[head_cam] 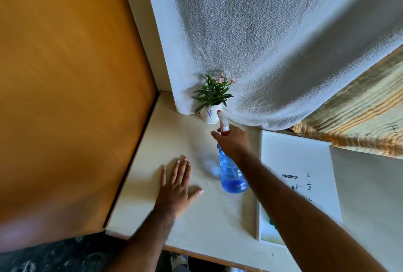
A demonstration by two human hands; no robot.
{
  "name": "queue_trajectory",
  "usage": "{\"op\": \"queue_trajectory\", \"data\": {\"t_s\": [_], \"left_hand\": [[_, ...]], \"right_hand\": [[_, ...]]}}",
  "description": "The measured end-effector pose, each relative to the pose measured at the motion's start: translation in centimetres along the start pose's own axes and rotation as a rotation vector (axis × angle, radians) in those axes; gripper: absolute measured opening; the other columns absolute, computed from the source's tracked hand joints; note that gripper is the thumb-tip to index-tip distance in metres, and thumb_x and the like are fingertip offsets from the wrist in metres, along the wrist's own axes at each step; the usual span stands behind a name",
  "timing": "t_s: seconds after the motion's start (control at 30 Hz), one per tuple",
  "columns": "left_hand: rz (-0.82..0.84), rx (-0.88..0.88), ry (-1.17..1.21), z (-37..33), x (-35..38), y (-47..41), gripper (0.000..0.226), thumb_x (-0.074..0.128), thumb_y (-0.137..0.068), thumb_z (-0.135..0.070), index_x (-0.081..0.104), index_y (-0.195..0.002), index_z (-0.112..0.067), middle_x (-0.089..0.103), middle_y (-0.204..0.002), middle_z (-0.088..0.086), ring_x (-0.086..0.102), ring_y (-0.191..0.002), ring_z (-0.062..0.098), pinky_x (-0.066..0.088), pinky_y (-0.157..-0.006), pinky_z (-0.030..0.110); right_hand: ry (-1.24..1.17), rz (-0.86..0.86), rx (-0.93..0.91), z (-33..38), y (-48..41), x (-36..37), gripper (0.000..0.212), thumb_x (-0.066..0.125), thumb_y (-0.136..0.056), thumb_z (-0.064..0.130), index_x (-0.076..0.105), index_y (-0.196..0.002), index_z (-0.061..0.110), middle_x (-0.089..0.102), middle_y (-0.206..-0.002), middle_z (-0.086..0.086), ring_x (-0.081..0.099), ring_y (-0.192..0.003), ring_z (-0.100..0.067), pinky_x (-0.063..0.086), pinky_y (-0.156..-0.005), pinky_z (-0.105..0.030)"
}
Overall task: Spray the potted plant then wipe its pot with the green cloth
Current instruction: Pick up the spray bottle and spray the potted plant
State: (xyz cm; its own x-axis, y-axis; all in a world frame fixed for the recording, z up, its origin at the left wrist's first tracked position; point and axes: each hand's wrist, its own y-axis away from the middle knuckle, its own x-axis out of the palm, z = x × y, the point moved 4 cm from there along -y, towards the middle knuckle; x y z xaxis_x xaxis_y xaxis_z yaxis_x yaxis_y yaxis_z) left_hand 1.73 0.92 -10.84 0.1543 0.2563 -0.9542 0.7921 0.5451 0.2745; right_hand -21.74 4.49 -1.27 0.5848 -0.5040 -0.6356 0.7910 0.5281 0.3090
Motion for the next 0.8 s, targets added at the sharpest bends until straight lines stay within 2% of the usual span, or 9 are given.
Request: {"op": "queue_trajectory", "data": {"t_s": [0.1,0.2,0.4,0.57,0.67,0.73,0.8], "left_hand": [[-0.028,0.005,0.002,0.0,-0.2,0.0,0.096,0.035,-0.090,-0.074,0.047,-0.154,-0.004,0.047,-0.164,0.015,0.049,-0.148,0.033,0.006,-0.124,0.055],[-0.032,0.010,-0.009,-0.1,-0.5,0.0,0.095,0.036,-0.090,-0.074,0.048,-0.153,-0.004,0.048,-0.163,0.015,0.050,-0.148,0.034,0.004,-0.124,0.054],[-0.035,0.008,-0.026,-0.1,-0.8,0.1,0.096,0.033,-0.090,-0.074,0.046,-0.155,-0.004,0.046,-0.164,0.015,0.047,-0.149,0.034,0.000,-0.123,0.052],[-0.008,0.007,-0.034,-0.1,-0.9,0.1,0.096,0.033,-0.090,-0.075,0.047,-0.155,-0.005,0.047,-0.164,0.015,0.048,-0.149,0.034,0.007,-0.123,0.054],[-0.014,0.007,-0.037,0.0,-0.8,0.2,0.096,0.032,-0.090,-0.075,0.047,-0.155,-0.005,0.046,-0.164,0.015,0.048,-0.149,0.034,0.003,-0.123,0.053],[-0.021,0.012,-0.038,0.1,-0.7,0.2,0.096,0.033,-0.090,-0.075,0.047,-0.155,-0.005,0.046,-0.164,0.015,0.048,-0.149,0.034,0.008,-0.124,0.056],[-0.022,0.014,-0.033,0.1,-0.6,0.1,0.096,0.034,-0.090,-0.074,0.048,-0.154,-0.004,0.048,-0.163,0.015,0.049,-0.148,0.034,0.018,-0.120,0.060]], "right_hand": [[0.053,0.008,0.023,0.5,-0.2,0.4,0.030,0.072,-0.080,0.048,0.066,-0.074,0.019,0.073,-0.068,0.001,0.069,-0.075,-0.020,0.040,-0.063,-0.026],[0.118,0.015,0.056,0.7,-0.2,0.9,0.037,0.072,-0.076,0.052,0.056,-0.062,0.022,0.071,-0.071,0.001,0.064,-0.072,-0.021,0.040,-0.063,-0.025],[0.139,0.029,0.073,0.7,-0.2,1.3,0.024,0.067,-0.074,0.047,0.064,-0.071,0.024,0.074,-0.070,0.004,0.067,-0.073,-0.019,0.042,-0.062,-0.025],[0.129,0.034,0.091,0.0,-0.3,1.4,0.021,0.066,-0.071,0.040,0.063,-0.065,0.021,0.072,-0.059,0.002,0.070,-0.068,-0.019,0.048,-0.059,-0.026],[0.077,-0.002,0.080,-0.4,0.1,0.9,0.013,0.063,-0.071,0.033,0.065,-0.070,0.020,0.071,-0.062,0.002,0.068,-0.070,-0.021,0.050,-0.061,-0.027],[-0.008,-0.044,0.068,-0.8,0.7,0.0,0.010,0.062,-0.070,0.027,0.065,-0.075,0.020,0.070,-0.063,0.001,0.070,-0.070,-0.023,0.050,-0.057,-0.026],[-0.151,-0.096,0.035,-1.0,1.4,-1.4,0.010,0.063,-0.071,0.022,0.067,-0.080,0.020,0.074,-0.067,-0.004,0.073,-0.070,-0.025,0.057,-0.063,-0.031]]}}
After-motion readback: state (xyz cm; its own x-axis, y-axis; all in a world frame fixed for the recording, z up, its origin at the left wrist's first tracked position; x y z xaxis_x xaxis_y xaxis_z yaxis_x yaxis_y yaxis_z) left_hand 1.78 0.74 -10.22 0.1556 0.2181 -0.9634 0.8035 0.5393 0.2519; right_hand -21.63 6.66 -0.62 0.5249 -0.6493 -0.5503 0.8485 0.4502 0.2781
